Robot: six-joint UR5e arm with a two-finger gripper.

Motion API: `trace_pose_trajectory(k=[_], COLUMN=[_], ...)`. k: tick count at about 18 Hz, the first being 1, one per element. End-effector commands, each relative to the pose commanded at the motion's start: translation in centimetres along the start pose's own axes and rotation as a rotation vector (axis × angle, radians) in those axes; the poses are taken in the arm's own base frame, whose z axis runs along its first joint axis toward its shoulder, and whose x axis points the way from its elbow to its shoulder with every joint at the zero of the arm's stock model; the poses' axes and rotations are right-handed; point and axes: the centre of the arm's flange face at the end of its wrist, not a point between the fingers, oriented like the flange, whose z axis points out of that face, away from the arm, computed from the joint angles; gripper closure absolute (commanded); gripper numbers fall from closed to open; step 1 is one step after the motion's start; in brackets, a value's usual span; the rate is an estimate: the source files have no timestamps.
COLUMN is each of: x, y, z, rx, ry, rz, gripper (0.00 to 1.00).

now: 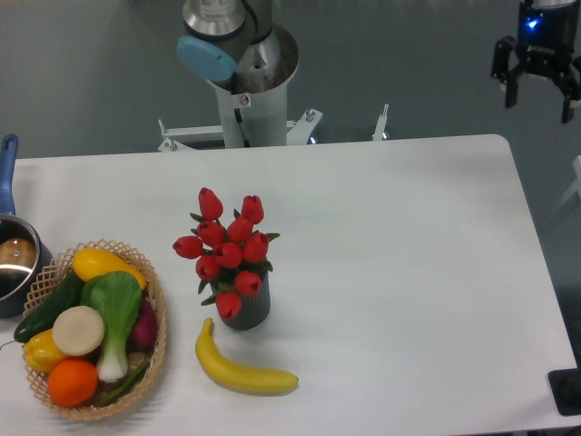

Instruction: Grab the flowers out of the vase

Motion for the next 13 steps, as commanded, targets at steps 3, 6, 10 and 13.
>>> trace_pose_trajectory(k=[3, 6, 10, 13], x=[0.0, 0.7, 1.0, 1.1], y=[-0.2, -0.8, -2.2, -1.9], z=[-0.1, 0.4, 1.6, 1.9], rx=[0.002, 0.023, 0.137, 0.146], ry=[0.0, 0.008, -0.012, -0.01], rz=[0.003, -0.029, -0.146, -0.153], gripper=[0.0, 0.0, 0.0, 0.0])
